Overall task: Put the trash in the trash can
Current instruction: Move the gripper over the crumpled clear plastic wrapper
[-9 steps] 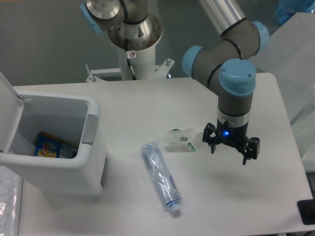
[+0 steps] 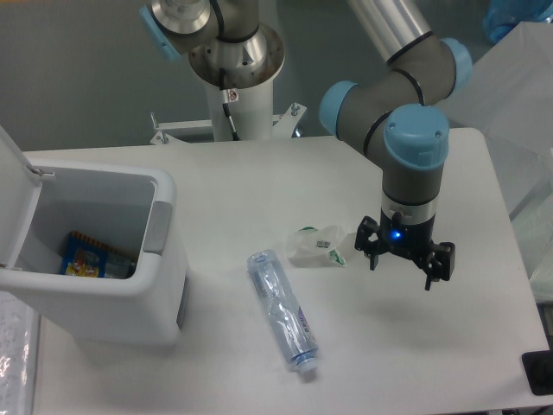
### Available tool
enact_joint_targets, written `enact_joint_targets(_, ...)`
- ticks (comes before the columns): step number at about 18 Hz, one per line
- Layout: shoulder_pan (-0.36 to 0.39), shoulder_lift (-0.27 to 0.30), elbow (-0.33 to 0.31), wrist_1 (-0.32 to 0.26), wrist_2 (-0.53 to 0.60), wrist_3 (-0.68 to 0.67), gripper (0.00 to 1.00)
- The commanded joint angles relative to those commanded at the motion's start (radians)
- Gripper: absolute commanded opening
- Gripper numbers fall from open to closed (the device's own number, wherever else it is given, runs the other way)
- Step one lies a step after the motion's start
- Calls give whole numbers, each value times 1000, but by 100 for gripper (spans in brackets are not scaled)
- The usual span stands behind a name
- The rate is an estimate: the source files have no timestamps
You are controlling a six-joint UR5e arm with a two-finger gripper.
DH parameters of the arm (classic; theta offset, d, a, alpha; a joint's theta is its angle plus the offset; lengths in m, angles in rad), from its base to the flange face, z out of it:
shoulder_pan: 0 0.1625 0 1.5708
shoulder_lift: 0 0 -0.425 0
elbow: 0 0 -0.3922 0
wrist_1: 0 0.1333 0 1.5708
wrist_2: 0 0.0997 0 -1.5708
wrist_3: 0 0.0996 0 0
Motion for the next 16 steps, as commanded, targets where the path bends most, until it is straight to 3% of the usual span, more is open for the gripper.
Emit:
enact_joint_targets(4, -3, -2, -73, 75, -6, 0, 100)
enact_joint_targets(9, -23, 8, -104, 74, -6, -5, 100)
enact_joint_targets(13, -38, 38, -109, 2, -9, 5, 100)
enact_joint_targets(16, -77, 93, -123, -102, -3, 9, 100)
